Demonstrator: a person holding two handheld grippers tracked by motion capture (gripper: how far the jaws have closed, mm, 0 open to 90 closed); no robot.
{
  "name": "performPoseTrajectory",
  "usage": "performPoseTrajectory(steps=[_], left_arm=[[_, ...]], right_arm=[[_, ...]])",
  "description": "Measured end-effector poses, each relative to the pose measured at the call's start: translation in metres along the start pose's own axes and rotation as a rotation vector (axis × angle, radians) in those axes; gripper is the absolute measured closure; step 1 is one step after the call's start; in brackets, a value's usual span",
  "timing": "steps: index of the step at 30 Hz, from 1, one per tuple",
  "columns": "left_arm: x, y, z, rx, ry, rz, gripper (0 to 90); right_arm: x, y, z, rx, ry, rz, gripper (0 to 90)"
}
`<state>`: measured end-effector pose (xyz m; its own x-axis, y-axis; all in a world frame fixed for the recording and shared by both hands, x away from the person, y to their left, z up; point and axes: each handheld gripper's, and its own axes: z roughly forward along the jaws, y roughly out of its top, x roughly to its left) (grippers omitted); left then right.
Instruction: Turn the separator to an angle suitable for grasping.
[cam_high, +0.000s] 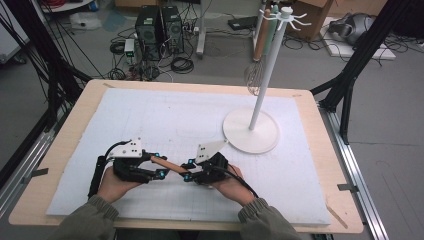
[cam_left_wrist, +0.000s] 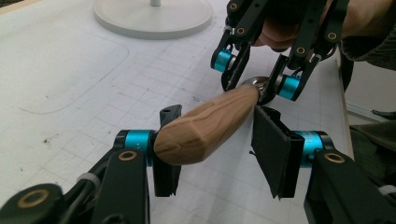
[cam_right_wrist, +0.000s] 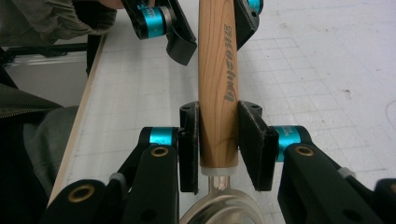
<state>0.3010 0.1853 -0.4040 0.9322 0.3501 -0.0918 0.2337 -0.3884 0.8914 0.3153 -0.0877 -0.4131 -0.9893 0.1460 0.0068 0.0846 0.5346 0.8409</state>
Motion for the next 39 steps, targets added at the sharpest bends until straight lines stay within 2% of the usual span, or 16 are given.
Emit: performPoseTrajectory(steps=[11,17,21,29,36,39], left_arm=[[-0.005,0.009,0.0,-0.012,-0.033,0.023,59.0],[-0.008,0.012,0.0,-0.022,-0.051,0.016,61.0],[-0.009,0.013,-0.001,-0.022,-0.06,0.014,61.9],[-0.013,0.024,0.0,-0.036,-0.067,0.041,63.5],[-0.017,0.029,0.001,-0.045,-0.07,0.051,63.9],[-0.018,0.031,0.003,-0.041,-0.073,0.057,61.5]], right_arm=[[0.006,0.004,-0.005,-0.009,-0.018,-0.031,69.5],[0.014,0.007,-0.006,0.005,-0.058,-0.052,68.6],[0.016,0.008,-0.007,0.009,-0.068,-0.063,68.8],[0.016,0.01,-0.013,0.003,-0.067,-0.085,70.1],[0.016,0.01,-0.017,-0.013,-0.06,-0.081,70.2],[0.016,0.01,-0.018,-0.027,-0.037,-0.073,70.2]])
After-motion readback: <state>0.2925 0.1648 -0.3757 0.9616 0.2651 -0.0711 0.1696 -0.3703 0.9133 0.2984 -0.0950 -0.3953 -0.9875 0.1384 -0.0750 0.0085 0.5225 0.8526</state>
